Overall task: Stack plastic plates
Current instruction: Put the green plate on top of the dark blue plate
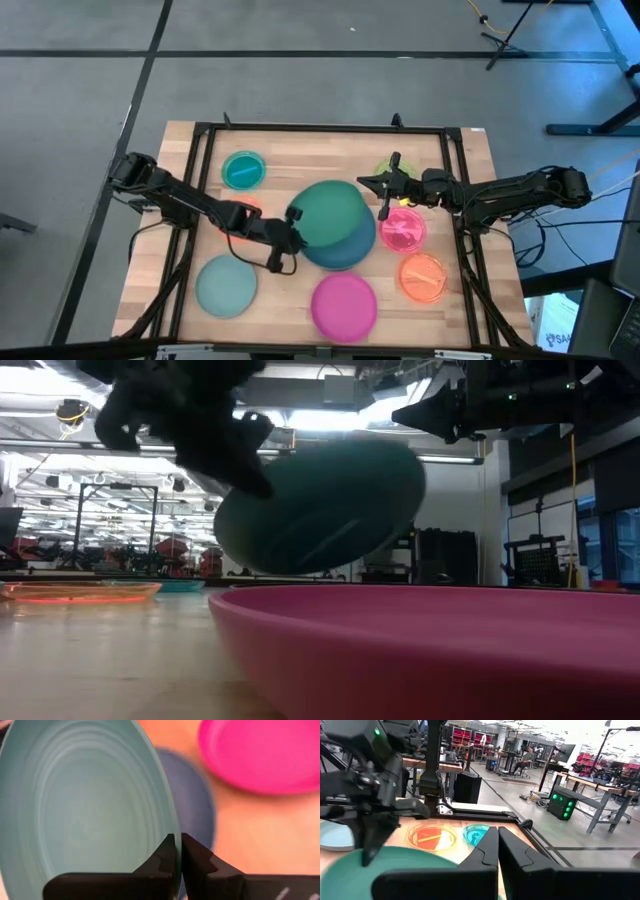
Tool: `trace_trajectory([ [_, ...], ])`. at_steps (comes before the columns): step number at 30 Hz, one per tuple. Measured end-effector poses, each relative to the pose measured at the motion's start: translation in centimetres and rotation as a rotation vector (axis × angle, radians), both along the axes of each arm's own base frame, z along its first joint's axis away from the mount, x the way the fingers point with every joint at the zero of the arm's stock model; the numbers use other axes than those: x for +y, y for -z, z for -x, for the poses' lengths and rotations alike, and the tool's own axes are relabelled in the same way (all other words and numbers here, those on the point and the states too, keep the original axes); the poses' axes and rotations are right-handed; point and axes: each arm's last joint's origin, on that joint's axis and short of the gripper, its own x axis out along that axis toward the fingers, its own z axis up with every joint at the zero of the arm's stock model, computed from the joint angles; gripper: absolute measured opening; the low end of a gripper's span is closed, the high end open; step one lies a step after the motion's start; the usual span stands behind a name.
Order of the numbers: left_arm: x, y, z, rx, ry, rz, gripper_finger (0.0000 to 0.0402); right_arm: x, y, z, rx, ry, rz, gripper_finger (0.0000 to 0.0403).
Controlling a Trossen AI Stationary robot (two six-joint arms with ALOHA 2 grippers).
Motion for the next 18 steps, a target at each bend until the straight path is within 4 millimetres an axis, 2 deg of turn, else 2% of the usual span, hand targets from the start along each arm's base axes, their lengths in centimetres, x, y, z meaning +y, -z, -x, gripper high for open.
trace_trajectory([
  [4,-0.4,0.3,-0.6,-0.058,0.07,0.075,0.001,0.0,0.0,0.0,-0.001,0.001,0.0,0.0001],
  [8,-0.1,2.3,-1.1,-0.013,0.063,0.068,0.001,0.0,0.0,0.0,0.001,0.001,0.0,0.0001],
  [18,2.4,4.3,-0.9,0.137,-0.099,-0.093,0.001,0.0,0.1,0.0,0.006,0.001,0.0,0.0001],
])
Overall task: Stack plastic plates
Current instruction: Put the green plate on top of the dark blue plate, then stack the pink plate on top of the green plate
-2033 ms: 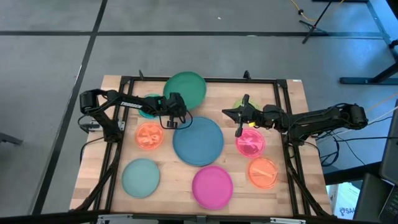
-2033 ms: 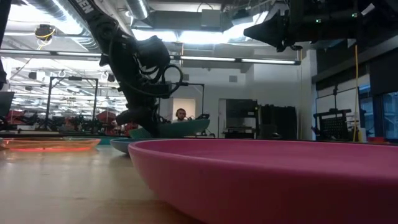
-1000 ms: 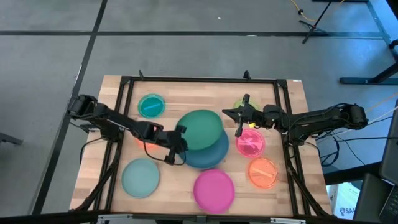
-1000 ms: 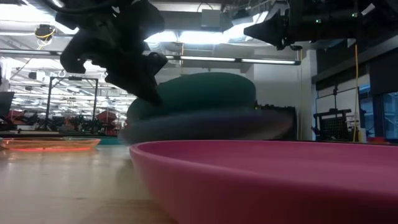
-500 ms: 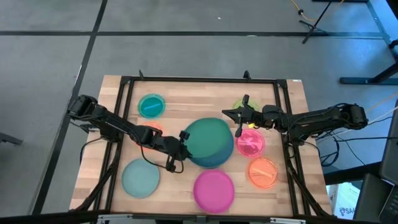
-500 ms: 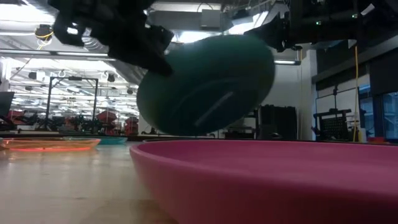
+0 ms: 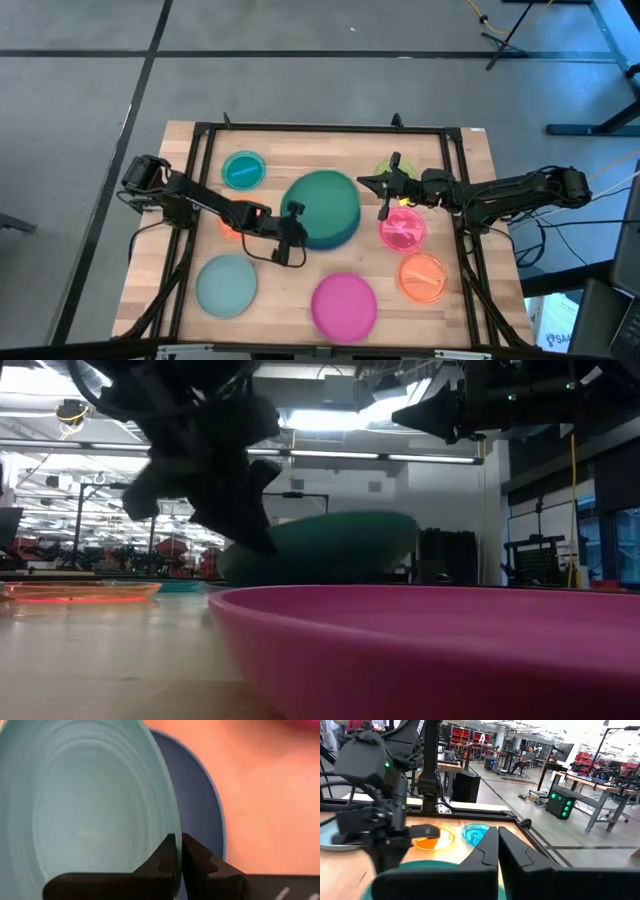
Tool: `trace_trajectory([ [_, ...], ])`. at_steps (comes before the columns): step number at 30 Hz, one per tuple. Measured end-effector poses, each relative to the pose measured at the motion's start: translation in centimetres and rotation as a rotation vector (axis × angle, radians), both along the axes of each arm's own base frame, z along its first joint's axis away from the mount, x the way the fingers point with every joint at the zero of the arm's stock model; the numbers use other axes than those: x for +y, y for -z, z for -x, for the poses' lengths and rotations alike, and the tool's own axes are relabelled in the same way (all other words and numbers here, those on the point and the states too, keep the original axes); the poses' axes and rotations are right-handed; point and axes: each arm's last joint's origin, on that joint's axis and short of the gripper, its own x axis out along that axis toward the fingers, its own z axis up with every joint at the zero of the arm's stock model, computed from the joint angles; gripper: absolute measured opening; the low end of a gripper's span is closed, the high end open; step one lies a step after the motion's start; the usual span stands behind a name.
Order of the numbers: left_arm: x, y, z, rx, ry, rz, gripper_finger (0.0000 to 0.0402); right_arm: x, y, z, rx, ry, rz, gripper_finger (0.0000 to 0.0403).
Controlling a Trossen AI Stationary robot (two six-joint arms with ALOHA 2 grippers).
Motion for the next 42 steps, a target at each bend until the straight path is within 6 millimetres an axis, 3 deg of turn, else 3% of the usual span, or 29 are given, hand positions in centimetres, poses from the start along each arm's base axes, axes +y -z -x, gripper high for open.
trace_trajectory([
  [7,0.6,0.2,0.2,0.026,-0.049,-0.042,0.0016,0.0,0.2,0.0,0.02,-0.003,-0.001,0.0001],
  [14,0.0,0.0,0.2,0.005,-0.113,0.035,0.0086,0.0,0.3,0.0,0.022,-0.011,-0.052,0.0001],
  [19,-1.1,-1.9,-0.3,-0.067,-0.163,0.136,0.0135,0.1,0.3,0.0,0.021,-0.03,-0.076,0.0001],
  [23,-2.1,-3.4,-1.1,-0.137,-0.221,0.283,0.0151,0.1,0.4,0.0,0.018,-0.03,-0.107,0.0005],
  [26,-2.9,-3.6,-2.0,-0.214,-0.261,0.435,0.0152,0.1,0.4,0.0,0.019,-0.029,-0.129,0.0032],
  [30,-4.0,-2.2,-3.1,-0.232,-0.258,0.57,0.015,0.1,0.6,0.0,0.041,-0.03,-0.134,0.009],
  [36,-5.4,-0.1,-5.7,-0.118,-0.223,0.613,0.015,0.2,0.6,0.0,0.034,-0.054,-0.157,0.0159],
  [42,-5.9,0.6,-7.8,0.011,-0.235,0.595,0.015,0.7,0.6,-0.1,0.031,-0.088,-0.178,0.0177],
])
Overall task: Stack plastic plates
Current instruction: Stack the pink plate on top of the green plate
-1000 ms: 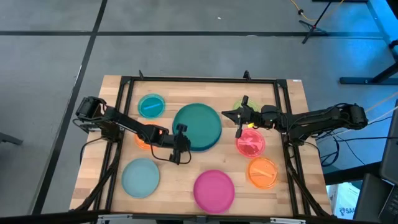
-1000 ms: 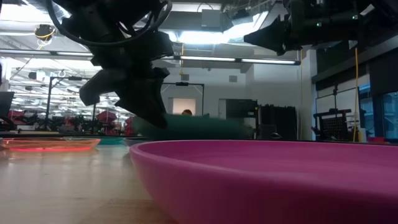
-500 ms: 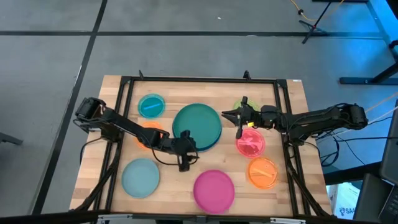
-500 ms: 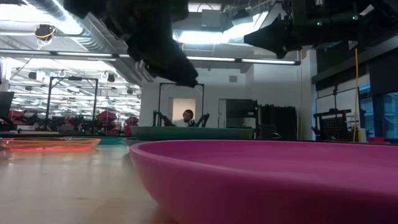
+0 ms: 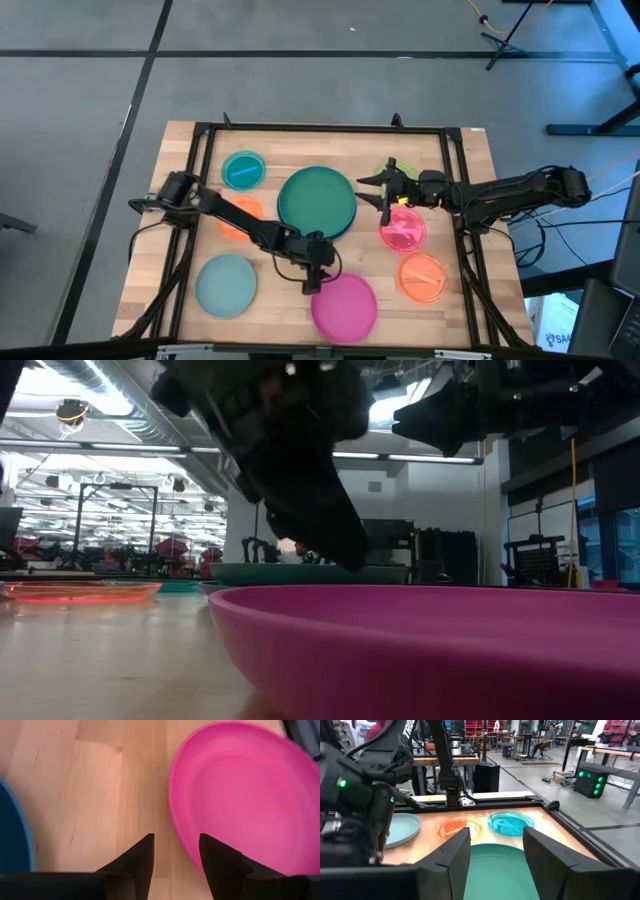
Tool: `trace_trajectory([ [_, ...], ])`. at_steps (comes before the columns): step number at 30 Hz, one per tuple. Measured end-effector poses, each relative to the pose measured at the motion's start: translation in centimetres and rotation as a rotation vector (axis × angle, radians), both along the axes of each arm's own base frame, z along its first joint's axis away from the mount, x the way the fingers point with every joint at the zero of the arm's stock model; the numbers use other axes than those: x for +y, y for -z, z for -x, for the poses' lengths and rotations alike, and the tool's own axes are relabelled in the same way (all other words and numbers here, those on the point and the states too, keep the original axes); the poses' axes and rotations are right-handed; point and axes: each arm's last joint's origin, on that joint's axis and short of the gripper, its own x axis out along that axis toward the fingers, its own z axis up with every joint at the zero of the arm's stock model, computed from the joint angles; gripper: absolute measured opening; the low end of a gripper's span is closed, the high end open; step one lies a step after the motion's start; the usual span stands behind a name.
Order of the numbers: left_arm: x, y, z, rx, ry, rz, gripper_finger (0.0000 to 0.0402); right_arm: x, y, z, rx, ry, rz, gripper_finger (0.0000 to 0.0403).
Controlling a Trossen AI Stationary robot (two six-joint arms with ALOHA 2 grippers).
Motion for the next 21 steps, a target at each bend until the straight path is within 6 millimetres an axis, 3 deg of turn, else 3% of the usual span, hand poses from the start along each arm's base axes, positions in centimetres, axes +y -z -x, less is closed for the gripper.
trace_trajectory([
  [11,-0.3,0.5,-0.5,0.063,0.023,-0.003,0.015,3.5,-0.2,0.2,-0.024,0.04,0.006,0.0177],
  [16,-0.6,0.4,-0.6,0.046,0.044,-0.011,0.015,4.2,-0.2,0.4,-0.025,0.073,0.004,0.0177],
  [21,-0.8,1.7,-0.7,0.073,0.058,-0.004,0.015,4.1,-0.2,0.4,-0.026,0.085,0.004,0.0177],
])
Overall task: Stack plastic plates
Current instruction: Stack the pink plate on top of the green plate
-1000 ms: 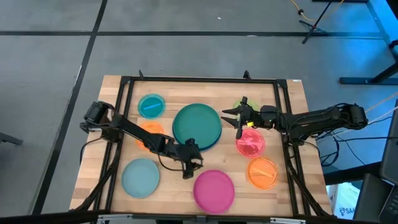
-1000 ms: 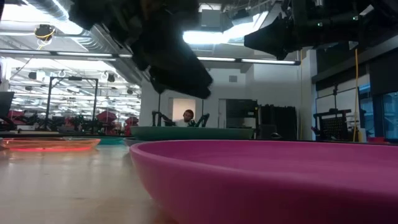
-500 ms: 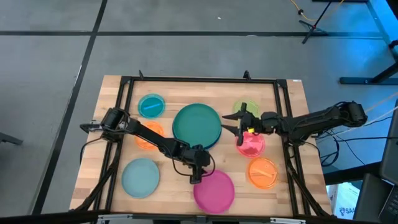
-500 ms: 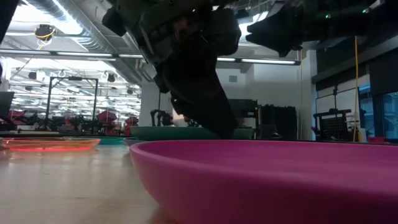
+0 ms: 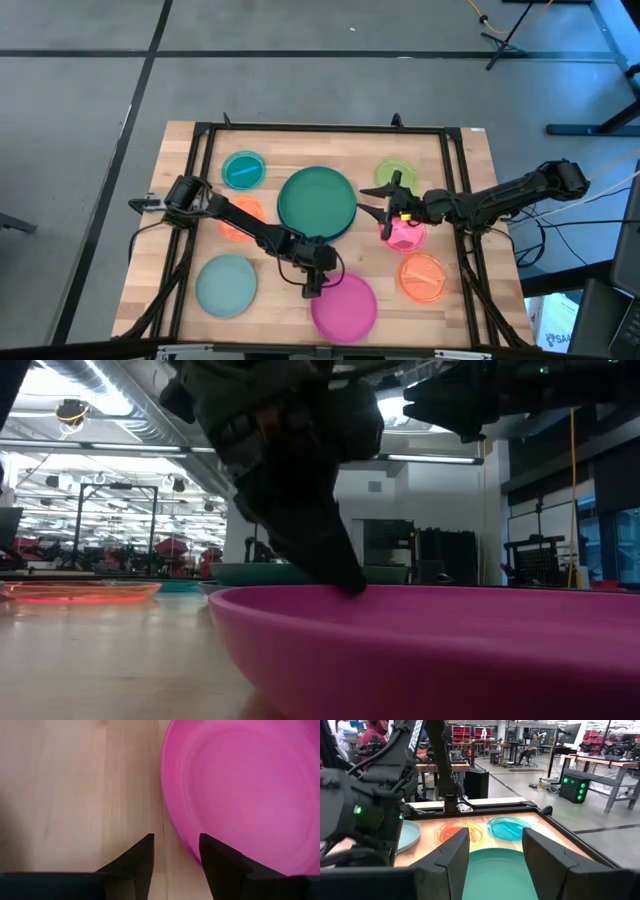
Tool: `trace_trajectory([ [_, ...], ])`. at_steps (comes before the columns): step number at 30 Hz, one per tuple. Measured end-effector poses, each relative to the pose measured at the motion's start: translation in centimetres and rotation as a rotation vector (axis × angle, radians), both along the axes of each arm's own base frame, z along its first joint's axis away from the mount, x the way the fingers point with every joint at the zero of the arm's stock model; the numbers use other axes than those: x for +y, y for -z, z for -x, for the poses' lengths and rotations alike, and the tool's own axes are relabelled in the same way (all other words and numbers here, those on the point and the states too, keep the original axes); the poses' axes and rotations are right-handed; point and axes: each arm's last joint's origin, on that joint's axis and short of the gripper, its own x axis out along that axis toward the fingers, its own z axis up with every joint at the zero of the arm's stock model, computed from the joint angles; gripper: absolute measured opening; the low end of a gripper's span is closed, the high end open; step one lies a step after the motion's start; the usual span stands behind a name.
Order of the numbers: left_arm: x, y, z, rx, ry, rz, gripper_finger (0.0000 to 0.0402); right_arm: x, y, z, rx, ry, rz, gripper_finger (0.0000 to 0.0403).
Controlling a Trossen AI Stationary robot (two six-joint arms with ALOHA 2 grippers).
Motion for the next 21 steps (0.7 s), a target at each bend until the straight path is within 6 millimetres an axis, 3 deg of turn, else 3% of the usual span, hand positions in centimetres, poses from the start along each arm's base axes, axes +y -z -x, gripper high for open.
trace_trajectory([
  [3,-0.27,0.99,-0.07,0.014,0.008,-0.003,0.015,-0.02,0.0,0.0,0.0,0.001,0.003,0.0177],
  [10,-0.35,1.0,-0.21,-0.008,0.035,-0.02,0.0143,-0.02,-0.01,0.0,0.002,0.001,0.013,0.0177],
  [21,-0.37,0.98,-0.2,-0.031,0.126,-0.078,0.0051,-0.21,-0.02,0.04,0.004,0.068,0.03,0.0177],
])
